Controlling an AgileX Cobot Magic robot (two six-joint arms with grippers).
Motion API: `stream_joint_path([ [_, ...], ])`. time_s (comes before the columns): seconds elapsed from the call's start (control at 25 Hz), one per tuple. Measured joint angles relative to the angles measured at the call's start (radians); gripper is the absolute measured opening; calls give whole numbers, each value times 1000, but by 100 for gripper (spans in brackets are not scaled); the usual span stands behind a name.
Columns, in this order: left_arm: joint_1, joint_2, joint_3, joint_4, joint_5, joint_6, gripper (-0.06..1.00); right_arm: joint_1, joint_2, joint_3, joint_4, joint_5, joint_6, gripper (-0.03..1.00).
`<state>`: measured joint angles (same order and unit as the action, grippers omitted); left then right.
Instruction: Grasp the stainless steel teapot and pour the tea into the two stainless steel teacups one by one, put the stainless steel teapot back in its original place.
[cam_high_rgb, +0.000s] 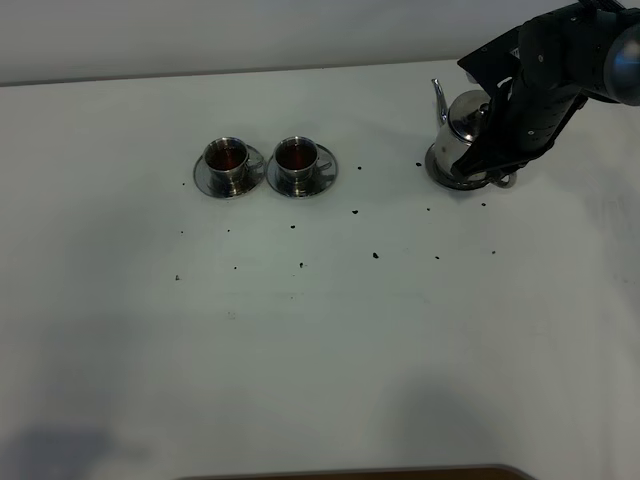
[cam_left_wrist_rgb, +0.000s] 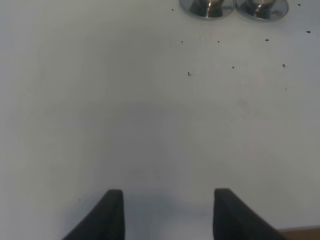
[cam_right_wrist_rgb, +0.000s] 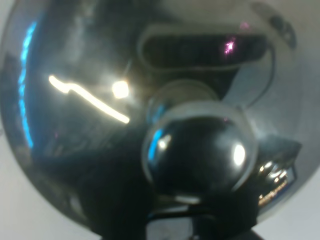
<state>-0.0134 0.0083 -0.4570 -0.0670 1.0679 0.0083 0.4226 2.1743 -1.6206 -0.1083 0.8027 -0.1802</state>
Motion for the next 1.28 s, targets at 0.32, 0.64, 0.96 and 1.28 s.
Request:
stream_joint_path([
  [0.32, 0, 0, 0, 0, 0, 0, 47, 0, 0, 0, 0, -1, 2, 20],
  [0.64, 0, 0, 0, 0, 0, 0, 47, -1, 0, 0, 8, -27, 2, 36],
  [0.96, 0, 0, 0, 0, 0, 0, 47, -1, -24, 0, 24, 101, 3, 46],
  [1.28, 0, 0, 0, 0, 0, 0, 47, -1, -172, 3, 38, 399, 96, 46],
])
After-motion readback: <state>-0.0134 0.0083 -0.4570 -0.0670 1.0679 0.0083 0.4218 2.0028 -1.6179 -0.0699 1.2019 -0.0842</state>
